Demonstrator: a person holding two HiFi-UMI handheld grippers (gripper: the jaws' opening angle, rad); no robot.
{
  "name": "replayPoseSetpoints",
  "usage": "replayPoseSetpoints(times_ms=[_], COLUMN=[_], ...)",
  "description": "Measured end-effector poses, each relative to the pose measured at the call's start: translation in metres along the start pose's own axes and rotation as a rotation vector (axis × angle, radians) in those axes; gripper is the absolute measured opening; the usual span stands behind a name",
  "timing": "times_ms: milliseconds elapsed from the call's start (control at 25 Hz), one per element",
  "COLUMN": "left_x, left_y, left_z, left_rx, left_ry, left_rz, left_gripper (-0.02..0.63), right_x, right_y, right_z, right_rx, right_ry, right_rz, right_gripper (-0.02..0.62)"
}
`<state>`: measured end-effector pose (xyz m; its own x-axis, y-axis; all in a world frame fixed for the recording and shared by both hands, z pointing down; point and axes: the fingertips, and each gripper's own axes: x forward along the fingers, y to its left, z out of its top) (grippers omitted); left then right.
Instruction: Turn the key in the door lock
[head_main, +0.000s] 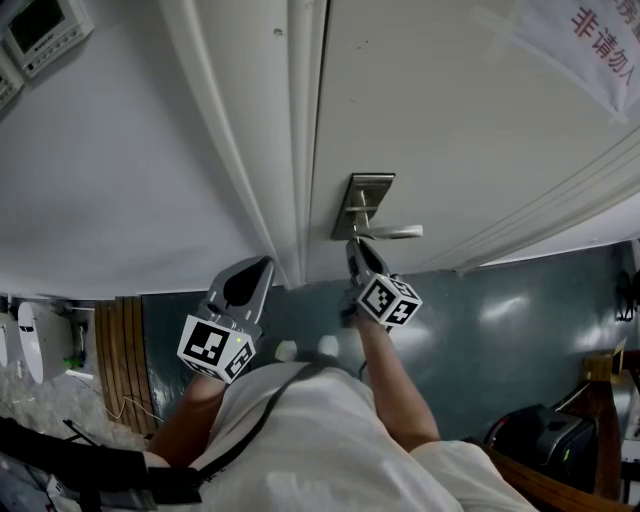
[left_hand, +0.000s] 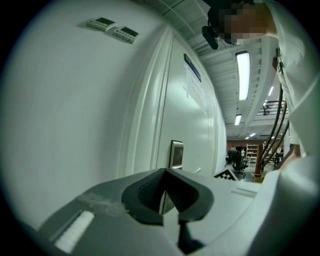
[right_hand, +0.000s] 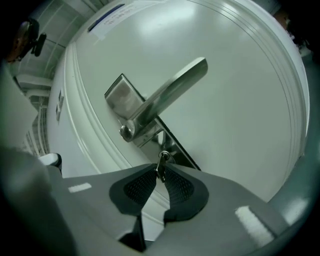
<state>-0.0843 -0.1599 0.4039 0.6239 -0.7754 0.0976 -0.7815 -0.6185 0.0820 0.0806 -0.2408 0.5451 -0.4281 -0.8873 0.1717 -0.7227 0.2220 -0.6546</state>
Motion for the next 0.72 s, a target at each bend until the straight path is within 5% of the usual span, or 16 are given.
replayPoseSetpoints(times_ms=[720], left_x=[-0.0091], left_y=[-0.0008], left_z=[-0.0002], left_rx=[-0.001], left_ry=[-0.006], left_rz=[0.003], left_gripper=[0.006], right_x=[-0.0003], right_y=[0.0008], right_z=[0.0025], right_rx=[0.25], right_ry=[-0.058], right_rz=[0.068], right_gripper=[0.058])
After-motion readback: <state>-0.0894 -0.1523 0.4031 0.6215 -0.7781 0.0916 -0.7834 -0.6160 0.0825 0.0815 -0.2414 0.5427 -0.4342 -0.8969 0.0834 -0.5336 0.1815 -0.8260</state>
